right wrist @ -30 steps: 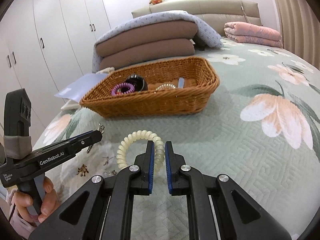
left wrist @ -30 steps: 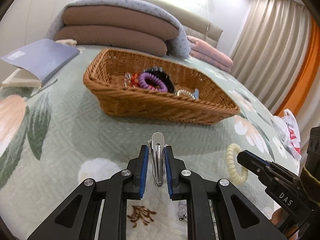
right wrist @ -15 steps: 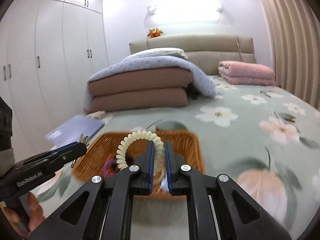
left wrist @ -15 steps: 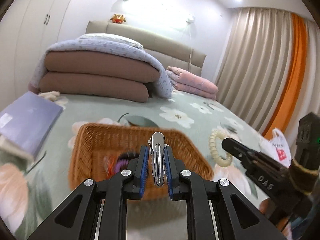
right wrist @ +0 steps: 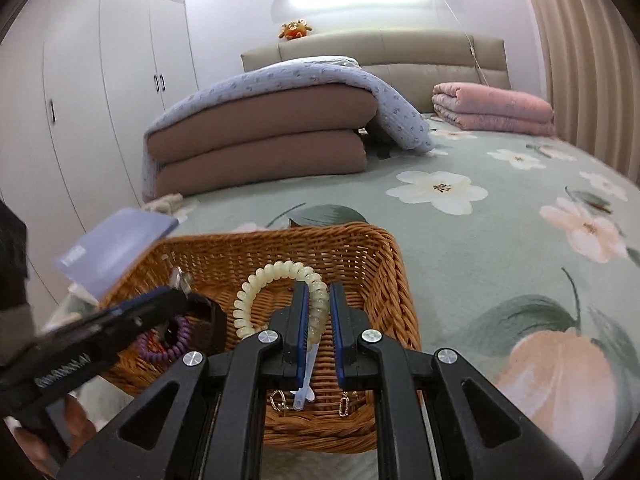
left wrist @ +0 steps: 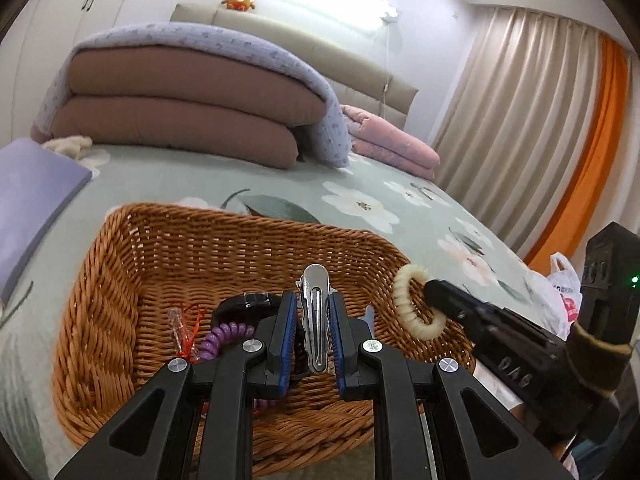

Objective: Organize jewelry
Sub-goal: 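Carry the clip and hair tie into the basket and open both tools, then move both open tools back to the silver bead earrings on the quilt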

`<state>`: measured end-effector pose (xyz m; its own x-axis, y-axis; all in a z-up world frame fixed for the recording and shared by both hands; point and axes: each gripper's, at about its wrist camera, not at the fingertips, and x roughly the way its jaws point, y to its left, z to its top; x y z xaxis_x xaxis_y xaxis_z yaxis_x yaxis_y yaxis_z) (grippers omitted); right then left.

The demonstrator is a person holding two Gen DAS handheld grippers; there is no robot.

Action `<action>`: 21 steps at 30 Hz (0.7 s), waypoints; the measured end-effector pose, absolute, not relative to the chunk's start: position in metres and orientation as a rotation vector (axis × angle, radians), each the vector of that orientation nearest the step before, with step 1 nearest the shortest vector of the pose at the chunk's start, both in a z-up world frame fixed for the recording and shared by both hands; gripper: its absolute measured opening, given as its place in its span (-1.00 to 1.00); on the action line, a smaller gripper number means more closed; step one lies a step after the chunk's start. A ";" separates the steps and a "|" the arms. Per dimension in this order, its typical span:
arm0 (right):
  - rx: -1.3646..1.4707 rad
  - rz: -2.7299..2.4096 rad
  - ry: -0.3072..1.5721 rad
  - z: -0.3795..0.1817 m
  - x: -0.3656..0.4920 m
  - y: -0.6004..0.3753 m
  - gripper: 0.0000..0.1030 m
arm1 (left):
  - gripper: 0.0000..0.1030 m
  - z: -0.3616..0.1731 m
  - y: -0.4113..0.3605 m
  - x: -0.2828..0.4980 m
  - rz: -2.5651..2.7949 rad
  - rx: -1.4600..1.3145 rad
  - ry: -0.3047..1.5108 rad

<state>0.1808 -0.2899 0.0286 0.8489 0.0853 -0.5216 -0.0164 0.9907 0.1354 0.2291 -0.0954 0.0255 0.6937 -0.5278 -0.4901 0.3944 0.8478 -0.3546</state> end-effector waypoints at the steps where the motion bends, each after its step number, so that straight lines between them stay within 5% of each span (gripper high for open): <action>1: 0.121 0.049 0.557 0.027 0.181 -0.288 -0.76 | -0.68 0.025 -0.096 0.228 -0.519 -0.225 0.616; 10: 0.162 0.083 0.605 0.019 0.187 -0.291 -0.75 | -0.67 0.022 -0.098 0.227 -0.517 -0.217 0.631; 16: 0.146 0.087 0.586 0.022 0.182 -0.289 -0.74 | -0.17 0.023 -0.093 0.226 -0.524 -0.250 0.625; 21: 0.141 0.084 0.566 0.025 0.176 -0.289 -0.74 | -0.15 0.026 -0.092 0.221 -0.501 -0.237 0.596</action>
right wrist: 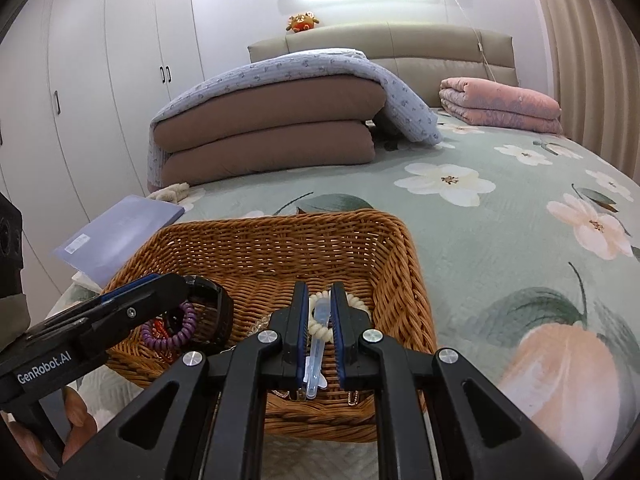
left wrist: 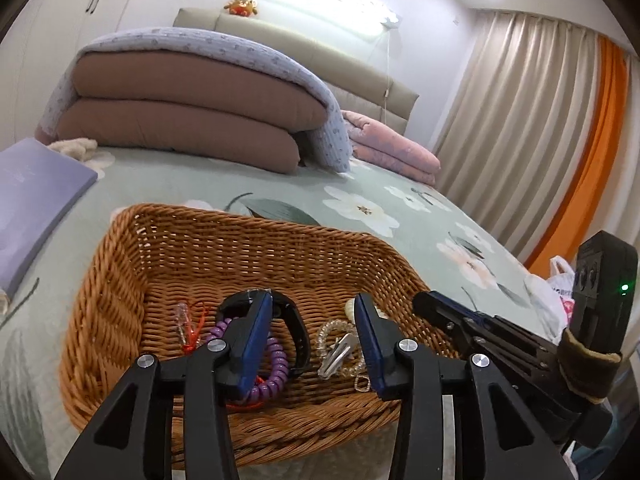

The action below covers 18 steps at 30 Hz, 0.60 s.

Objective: Organize jewelry
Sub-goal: 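Move both open tools back to the silver bead earrings on the quilt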

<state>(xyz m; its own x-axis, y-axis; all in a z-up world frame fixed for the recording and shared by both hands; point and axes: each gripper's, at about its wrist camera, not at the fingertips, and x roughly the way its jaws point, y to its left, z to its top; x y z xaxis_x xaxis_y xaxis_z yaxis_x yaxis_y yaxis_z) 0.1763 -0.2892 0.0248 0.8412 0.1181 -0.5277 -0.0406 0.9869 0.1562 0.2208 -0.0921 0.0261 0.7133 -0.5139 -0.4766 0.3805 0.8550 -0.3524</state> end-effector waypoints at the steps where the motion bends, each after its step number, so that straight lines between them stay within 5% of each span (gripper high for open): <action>1: 0.145 0.086 0.562 0.026 0.175 -0.290 -0.74 | -0.15 0.026 -0.092 0.221 -0.498 -0.234 0.594; 12: 0.205 0.119 0.519 0.036 0.127 -0.294 -0.74 | -0.15 0.034 -0.075 0.186 -0.501 -0.259 0.577; 18: 0.211 0.262 0.663 0.004 0.074 -0.272 -0.74 | -0.15 0.010 -0.051 0.124 -0.461 -0.270 0.674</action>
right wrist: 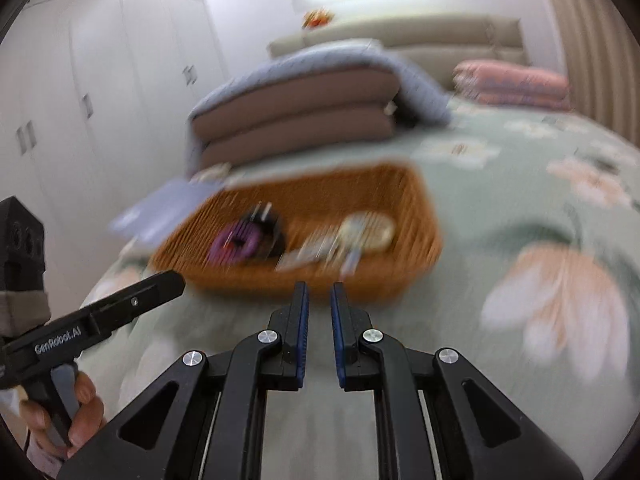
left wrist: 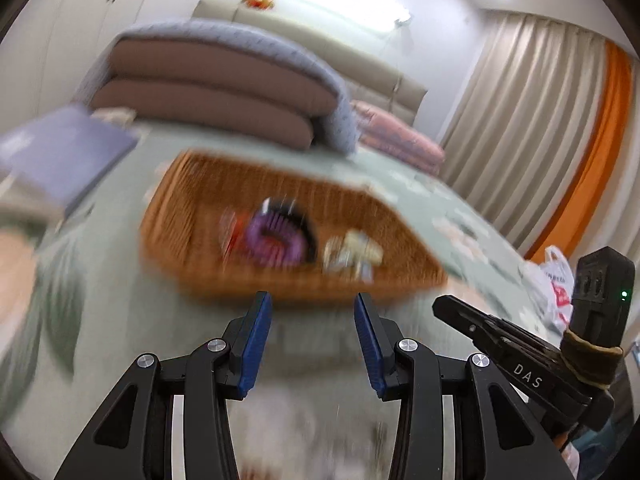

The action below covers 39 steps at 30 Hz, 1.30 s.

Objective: Organize jewelry
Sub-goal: 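Move both open tools back to the silver bead earrings on the quilt, then grasp the crystal bead earring with the left tool while the right tool grasps the silver hoop earring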

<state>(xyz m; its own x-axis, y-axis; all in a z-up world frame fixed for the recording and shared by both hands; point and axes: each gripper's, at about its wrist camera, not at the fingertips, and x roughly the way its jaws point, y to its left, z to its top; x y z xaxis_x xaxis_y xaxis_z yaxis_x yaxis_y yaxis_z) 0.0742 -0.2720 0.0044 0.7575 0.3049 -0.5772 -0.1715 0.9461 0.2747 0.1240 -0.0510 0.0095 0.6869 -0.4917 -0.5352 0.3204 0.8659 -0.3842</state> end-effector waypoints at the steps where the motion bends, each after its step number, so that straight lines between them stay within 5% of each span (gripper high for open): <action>1: 0.204 0.283 0.680 0.001 0.069 -0.267 -0.74 | -0.15 0.005 -0.047 0.115 -0.462 -0.284 0.690; 11: 0.088 0.459 0.796 -0.021 0.063 -0.228 -0.74 | -0.15 -0.025 -0.051 0.048 -0.474 -0.234 0.828; 39: 0.137 0.490 0.864 -0.029 0.080 -0.237 -0.75 | -0.20 -0.036 -0.086 0.044 -0.417 -0.046 0.874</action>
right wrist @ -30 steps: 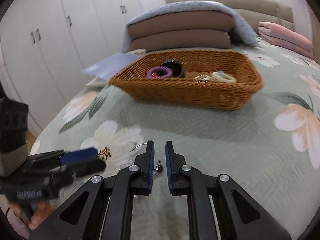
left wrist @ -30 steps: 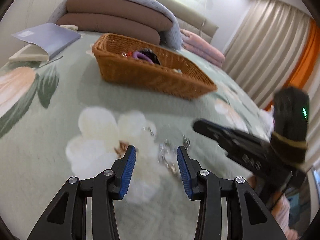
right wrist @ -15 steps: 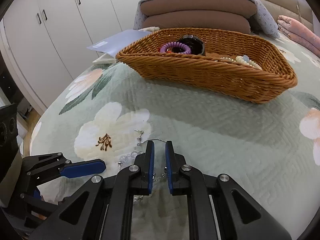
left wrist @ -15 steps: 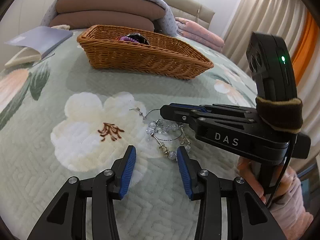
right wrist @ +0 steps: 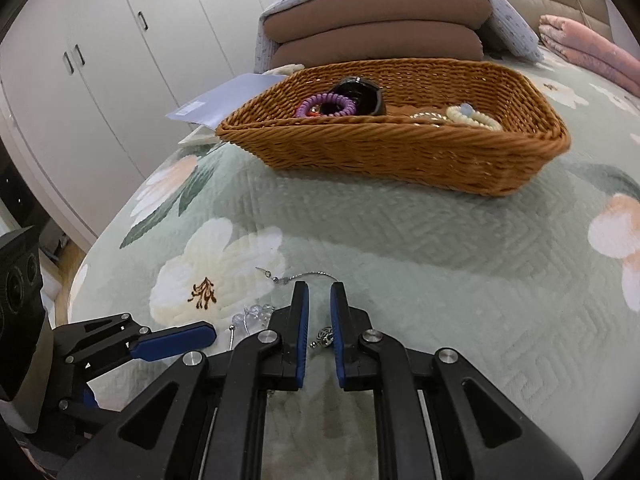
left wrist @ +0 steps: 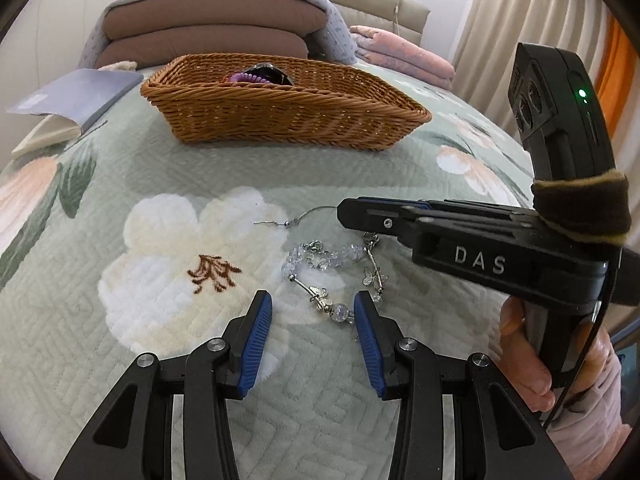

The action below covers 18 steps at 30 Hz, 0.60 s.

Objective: Organize jewelry
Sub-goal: 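Grasp the crystal bead earring with the left tool while the right tool grasps the silver hoop earring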

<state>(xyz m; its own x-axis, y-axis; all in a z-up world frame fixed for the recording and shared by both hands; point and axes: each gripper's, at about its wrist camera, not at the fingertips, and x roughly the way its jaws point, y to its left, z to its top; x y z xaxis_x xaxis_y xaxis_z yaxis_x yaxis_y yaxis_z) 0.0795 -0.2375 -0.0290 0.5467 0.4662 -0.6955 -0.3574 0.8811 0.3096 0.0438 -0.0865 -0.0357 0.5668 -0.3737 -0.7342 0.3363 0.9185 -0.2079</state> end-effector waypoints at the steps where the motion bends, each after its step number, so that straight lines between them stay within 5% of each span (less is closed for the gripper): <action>1: 0.146 0.489 0.861 -0.028 0.079 -0.240 -0.75 | -0.21 -0.036 -0.086 0.043 -0.416 -0.040 0.874; 6: 0.159 0.477 0.869 -0.031 0.079 -0.243 -0.74 | -0.54 -0.036 -0.077 0.039 -0.399 -0.014 0.882; 13: 0.072 0.474 0.874 -0.033 0.079 -0.225 -0.52 | -0.57 -0.035 -0.055 0.039 -0.421 -0.085 0.900; 18: 0.022 0.470 0.860 -0.032 0.076 -0.216 -0.61 | -0.57 -0.033 -0.046 0.048 -0.516 -0.248 0.902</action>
<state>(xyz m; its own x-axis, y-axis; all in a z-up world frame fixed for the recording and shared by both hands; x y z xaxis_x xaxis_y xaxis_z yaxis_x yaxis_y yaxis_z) 0.0758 -0.2164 -0.0324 0.5571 0.4072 -0.7237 -0.3897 0.8978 0.2052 0.0479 -0.0459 -0.0330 0.5094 -0.5247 -0.6820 0.3214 0.8512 -0.4148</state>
